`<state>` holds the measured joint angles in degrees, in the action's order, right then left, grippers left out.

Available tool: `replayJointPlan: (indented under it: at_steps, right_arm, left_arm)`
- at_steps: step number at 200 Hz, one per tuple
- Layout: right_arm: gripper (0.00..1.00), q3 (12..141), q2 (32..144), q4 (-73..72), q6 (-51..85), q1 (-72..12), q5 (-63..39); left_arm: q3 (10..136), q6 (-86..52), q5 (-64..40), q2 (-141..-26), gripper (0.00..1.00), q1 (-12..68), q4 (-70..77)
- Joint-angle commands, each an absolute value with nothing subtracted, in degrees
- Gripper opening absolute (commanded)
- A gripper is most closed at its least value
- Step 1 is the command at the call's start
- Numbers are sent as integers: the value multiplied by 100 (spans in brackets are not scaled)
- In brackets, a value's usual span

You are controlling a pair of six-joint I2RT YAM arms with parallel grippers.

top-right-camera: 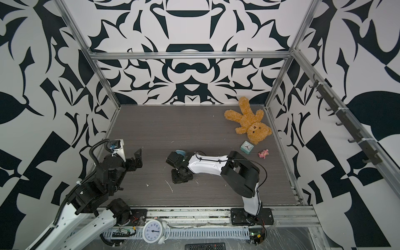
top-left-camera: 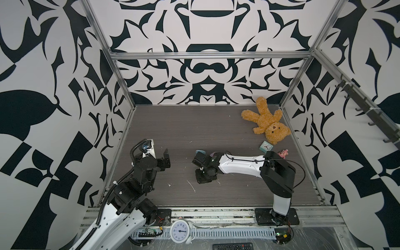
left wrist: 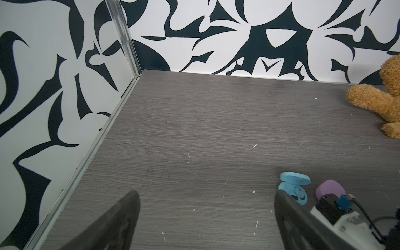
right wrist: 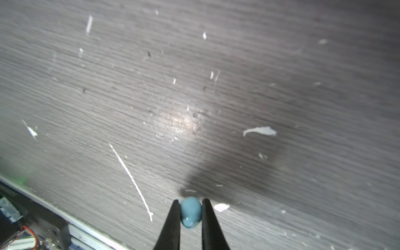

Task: Insert wireless bluetooth earbuds into charging case
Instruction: Pick up the wireless bluetooth earbud from the bottom-center of the table.

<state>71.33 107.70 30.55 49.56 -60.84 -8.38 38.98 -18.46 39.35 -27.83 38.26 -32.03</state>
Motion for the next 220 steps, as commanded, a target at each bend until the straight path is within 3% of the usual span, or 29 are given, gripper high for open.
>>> replayJointPlan:
  at_steps: [1, 61, 220]
  right_arm:
    - [11, 7471, 10462, 3313, 5071, -6073, -359]
    - [12, 8222, 10640, 3714, 5019, -5816, 479]
    - [12, 9748, 11920, 4069, 4720, -5319, 519]
  left_arm:
    - [3945, -1916, 3907, -2745, 99, 3814, -3203]
    - [3955, -1917, 3878, -2721, 99, 3819, -3208]
    - [3939, -1921, 3867, -2652, 99, 3814, -3196]
